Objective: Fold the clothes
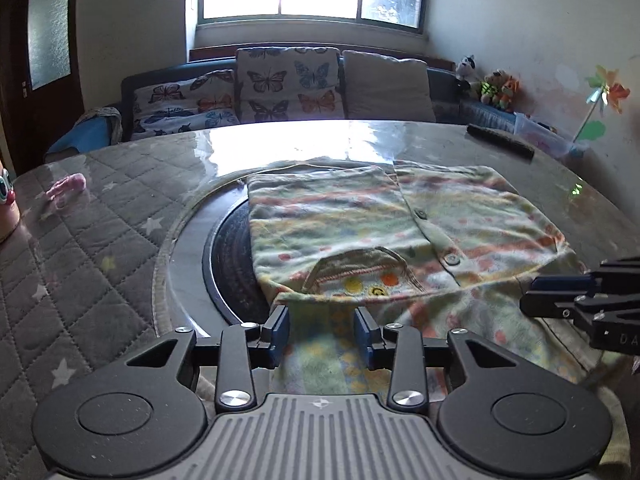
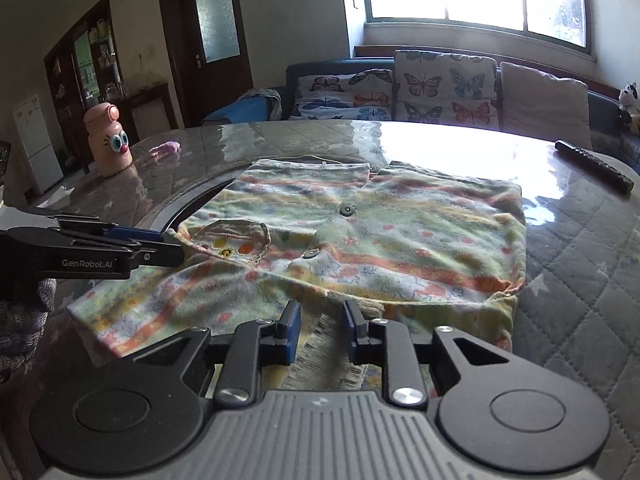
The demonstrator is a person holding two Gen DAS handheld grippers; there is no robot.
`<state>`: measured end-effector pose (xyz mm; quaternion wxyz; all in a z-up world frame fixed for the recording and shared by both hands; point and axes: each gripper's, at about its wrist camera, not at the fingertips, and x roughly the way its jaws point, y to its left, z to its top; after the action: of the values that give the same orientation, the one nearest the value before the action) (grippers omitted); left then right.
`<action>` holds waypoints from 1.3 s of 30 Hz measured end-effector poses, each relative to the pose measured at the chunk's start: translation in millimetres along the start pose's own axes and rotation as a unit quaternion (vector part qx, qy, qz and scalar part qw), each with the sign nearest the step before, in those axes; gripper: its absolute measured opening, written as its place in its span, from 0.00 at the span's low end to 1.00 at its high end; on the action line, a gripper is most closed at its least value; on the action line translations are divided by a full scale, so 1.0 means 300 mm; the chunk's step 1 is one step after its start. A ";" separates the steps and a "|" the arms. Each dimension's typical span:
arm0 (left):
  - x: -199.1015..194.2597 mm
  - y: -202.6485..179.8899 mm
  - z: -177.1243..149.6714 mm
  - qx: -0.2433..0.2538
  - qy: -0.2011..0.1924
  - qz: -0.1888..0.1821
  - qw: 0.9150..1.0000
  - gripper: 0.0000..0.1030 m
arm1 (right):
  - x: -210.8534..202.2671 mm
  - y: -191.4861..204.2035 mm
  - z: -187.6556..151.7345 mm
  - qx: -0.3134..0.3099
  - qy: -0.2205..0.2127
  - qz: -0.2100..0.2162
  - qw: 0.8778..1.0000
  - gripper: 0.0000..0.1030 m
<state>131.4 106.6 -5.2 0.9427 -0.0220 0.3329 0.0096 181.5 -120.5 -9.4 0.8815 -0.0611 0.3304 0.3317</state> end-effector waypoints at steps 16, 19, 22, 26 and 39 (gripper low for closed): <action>-0.156 -0.175 -0.163 0.150 -0.024 -0.033 0.988 0.42 | -0.159 0.044 -0.130 -0.055 0.008 0.009 0.998 0.33; -0.177 -0.169 -0.174 0.158 -0.027 -0.030 0.987 0.42 | -0.178 0.037 -0.138 -0.050 0.006 0.007 0.999 0.33; -0.211 -0.163 -0.191 0.184 -0.032 -0.026 0.982 0.45 | -0.203 0.030 -0.136 -0.050 -0.002 0.002 0.999 0.34; -0.254 -0.189 -0.236 0.242 -0.044 -0.030 0.969 0.54 | -0.230 0.007 -0.130 -0.040 -0.008 -0.002 0.999 0.36; -0.234 -0.349 -0.278 0.337 -0.109 -0.088 0.931 0.49 | -0.310 -0.018 -0.186 -0.073 0.008 -0.020 0.997 0.53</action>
<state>27.8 -2.4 -22.3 0.9222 0.2688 0.2089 -0.1834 102.6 -193.5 4.7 0.8783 -0.1345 0.3112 0.3371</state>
